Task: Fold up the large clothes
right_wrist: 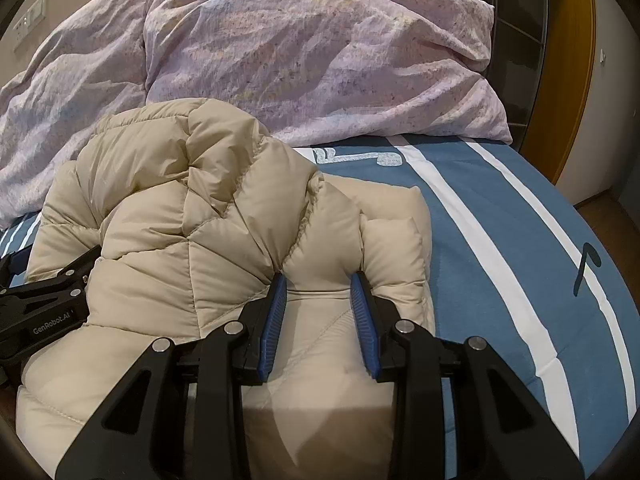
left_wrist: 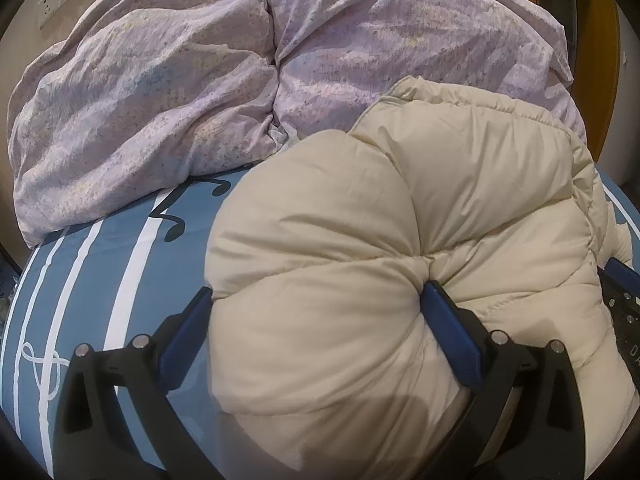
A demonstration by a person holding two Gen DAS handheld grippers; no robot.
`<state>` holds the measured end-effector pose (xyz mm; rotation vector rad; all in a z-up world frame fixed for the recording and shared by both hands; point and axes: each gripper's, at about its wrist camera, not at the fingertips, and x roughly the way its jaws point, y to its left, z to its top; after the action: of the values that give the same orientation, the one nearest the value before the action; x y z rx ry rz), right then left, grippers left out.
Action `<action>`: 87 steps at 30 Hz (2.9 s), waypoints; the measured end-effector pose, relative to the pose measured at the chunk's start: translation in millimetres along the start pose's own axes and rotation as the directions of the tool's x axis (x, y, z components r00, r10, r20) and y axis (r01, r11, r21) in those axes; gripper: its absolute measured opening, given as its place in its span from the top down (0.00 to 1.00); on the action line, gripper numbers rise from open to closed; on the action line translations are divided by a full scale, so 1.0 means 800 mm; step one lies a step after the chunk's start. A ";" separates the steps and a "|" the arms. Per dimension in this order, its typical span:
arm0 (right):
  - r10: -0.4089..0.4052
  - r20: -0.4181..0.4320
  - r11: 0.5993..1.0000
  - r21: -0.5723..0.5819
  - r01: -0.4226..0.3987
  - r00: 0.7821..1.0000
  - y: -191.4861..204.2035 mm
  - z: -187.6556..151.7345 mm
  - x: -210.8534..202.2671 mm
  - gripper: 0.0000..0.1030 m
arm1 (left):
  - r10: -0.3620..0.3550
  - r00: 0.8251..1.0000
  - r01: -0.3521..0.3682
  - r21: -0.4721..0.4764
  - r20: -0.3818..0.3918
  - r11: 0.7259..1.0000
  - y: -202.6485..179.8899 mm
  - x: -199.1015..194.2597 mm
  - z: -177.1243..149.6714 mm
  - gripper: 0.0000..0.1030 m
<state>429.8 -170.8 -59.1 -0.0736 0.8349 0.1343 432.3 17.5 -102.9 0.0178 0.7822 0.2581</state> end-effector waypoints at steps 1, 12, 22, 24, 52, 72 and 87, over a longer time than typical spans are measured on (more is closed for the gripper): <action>0.001 0.000 1.000 0.001 -0.001 1.000 0.000 0.000 0.000 0.65 | 0.001 1.000 -0.001 0.001 0.000 1.000 0.000 0.001 0.001 0.02; 0.007 -0.001 1.000 0.006 -0.007 1.000 -0.001 0.000 0.002 0.65 | 0.004 1.000 -0.004 0.004 -0.003 1.000 0.000 0.001 0.001 0.02; 0.012 -0.004 1.000 0.011 -0.012 1.000 -0.001 0.000 0.004 0.65 | -0.005 1.000 0.005 -0.005 -0.012 1.000 -0.001 0.004 0.002 0.02; 0.014 -0.007 1.000 0.012 -0.014 1.000 -0.001 0.000 0.005 0.65 | -0.005 1.000 0.005 -0.006 -0.013 1.000 0.000 0.005 0.002 0.02; 0.188 0.019 0.974 0.128 -0.189 0.982 -0.050 0.007 -0.050 0.12 | -0.128 0.992 0.126 -0.090 -0.014 0.988 0.059 -0.071 -0.016 0.02; 0.523 -0.167 0.815 0.385 -0.433 0.836 -0.093 -0.008 0.012 0.01 | -0.390 0.912 0.335 -0.318 -0.125 0.887 0.105 -0.047 -0.049 0.02; 0.677 -0.090 0.686 0.437 -0.582 0.731 -0.098 -0.020 0.032 0.34 | -0.556 0.825 0.463 -0.443 -0.101 0.767 0.123 -0.020 -0.055 0.02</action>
<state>446.7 -248.0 -87.4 0.5993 1.0987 0.6344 369.0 105.9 -112.1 -0.6264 0.9188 -0.1155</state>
